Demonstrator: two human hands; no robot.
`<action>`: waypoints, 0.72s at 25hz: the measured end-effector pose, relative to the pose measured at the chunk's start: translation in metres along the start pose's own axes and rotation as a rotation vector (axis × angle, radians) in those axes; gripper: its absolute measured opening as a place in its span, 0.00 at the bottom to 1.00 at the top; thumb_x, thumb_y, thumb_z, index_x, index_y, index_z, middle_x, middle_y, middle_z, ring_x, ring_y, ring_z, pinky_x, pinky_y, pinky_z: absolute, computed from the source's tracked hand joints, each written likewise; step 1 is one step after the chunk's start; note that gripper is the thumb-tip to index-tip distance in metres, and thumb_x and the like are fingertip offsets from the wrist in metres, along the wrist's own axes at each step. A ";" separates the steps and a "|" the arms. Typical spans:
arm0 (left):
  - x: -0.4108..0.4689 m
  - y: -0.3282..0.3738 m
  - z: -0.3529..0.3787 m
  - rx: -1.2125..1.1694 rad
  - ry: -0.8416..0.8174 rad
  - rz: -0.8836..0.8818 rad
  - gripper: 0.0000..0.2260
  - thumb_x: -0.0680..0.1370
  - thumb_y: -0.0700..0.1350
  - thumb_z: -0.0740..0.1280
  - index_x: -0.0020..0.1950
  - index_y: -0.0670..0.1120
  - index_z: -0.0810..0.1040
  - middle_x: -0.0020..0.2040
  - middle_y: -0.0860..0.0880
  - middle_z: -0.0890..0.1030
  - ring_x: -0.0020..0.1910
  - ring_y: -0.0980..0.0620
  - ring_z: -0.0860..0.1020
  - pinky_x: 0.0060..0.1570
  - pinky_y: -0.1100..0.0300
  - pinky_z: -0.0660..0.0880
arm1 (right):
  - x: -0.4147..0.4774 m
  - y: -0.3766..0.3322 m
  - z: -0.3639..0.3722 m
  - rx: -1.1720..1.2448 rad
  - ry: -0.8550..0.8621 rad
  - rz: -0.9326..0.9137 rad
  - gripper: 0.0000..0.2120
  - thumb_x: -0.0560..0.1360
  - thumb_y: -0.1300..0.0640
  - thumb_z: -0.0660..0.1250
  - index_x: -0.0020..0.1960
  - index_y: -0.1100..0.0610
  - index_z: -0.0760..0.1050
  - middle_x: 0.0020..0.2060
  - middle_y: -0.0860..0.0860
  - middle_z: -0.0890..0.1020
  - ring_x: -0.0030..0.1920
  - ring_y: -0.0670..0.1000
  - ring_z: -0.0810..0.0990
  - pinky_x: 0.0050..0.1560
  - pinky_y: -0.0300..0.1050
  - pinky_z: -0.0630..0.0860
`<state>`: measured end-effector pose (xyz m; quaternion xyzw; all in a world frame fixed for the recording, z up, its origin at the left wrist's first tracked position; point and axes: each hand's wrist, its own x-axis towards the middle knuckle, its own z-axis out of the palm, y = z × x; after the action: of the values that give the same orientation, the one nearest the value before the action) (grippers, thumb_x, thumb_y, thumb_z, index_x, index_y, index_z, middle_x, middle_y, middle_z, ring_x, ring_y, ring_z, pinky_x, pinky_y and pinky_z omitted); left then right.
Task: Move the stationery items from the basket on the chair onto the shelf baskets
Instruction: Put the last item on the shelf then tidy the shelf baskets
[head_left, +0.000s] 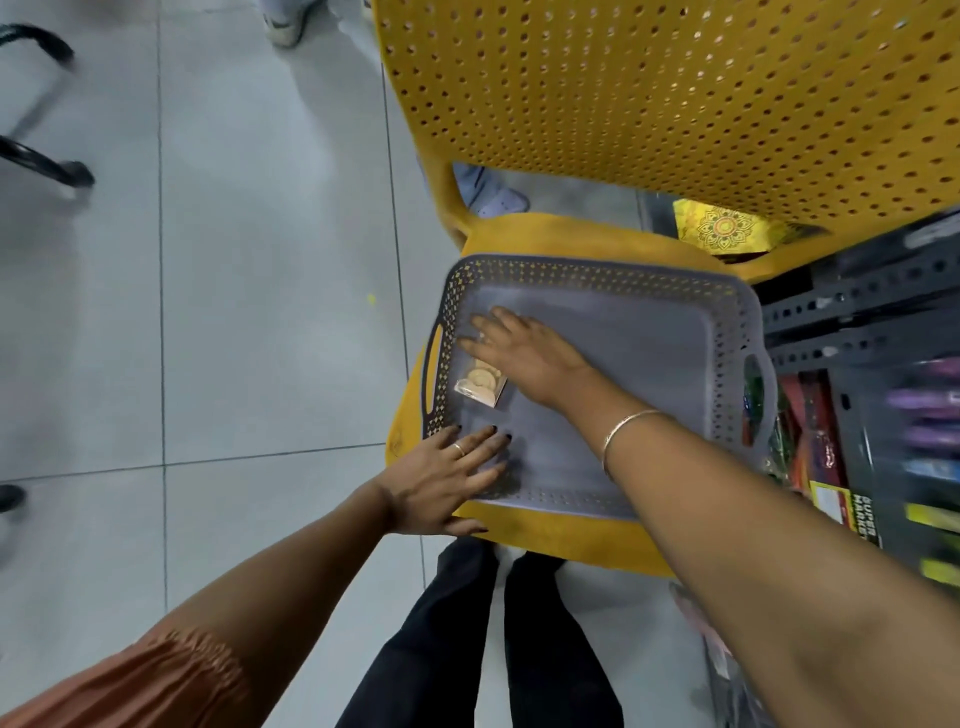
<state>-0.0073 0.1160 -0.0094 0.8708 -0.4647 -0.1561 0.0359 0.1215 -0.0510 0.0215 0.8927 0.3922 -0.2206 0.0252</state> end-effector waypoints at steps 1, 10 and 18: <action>0.000 0.000 0.000 0.010 0.009 0.001 0.32 0.75 0.66 0.53 0.68 0.44 0.69 0.71 0.38 0.67 0.68 0.40 0.68 0.60 0.46 0.69 | 0.002 -0.001 0.003 -0.018 -0.031 -0.001 0.30 0.76 0.69 0.55 0.74 0.52 0.55 0.76 0.56 0.55 0.75 0.59 0.54 0.72 0.52 0.61; -0.002 0.003 0.005 -0.003 0.037 0.015 0.32 0.75 0.65 0.53 0.68 0.43 0.67 0.70 0.38 0.68 0.67 0.39 0.69 0.59 0.46 0.70 | -0.011 0.002 0.029 -0.150 0.089 0.072 0.14 0.58 0.60 0.76 0.42 0.53 0.79 0.40 0.51 0.82 0.45 0.54 0.82 0.50 0.46 0.80; 0.006 -0.001 -0.019 0.044 0.000 -0.021 0.37 0.75 0.68 0.51 0.72 0.42 0.64 0.73 0.39 0.62 0.71 0.41 0.63 0.64 0.40 0.64 | -0.045 0.018 -0.014 0.152 0.046 0.277 0.21 0.70 0.62 0.66 0.62 0.60 0.68 0.61 0.57 0.72 0.63 0.59 0.69 0.61 0.50 0.69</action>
<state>0.0026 0.1106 0.0069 0.8763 -0.4587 -0.1464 0.0149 0.1128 -0.0909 0.0502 0.9425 0.2477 -0.2235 -0.0215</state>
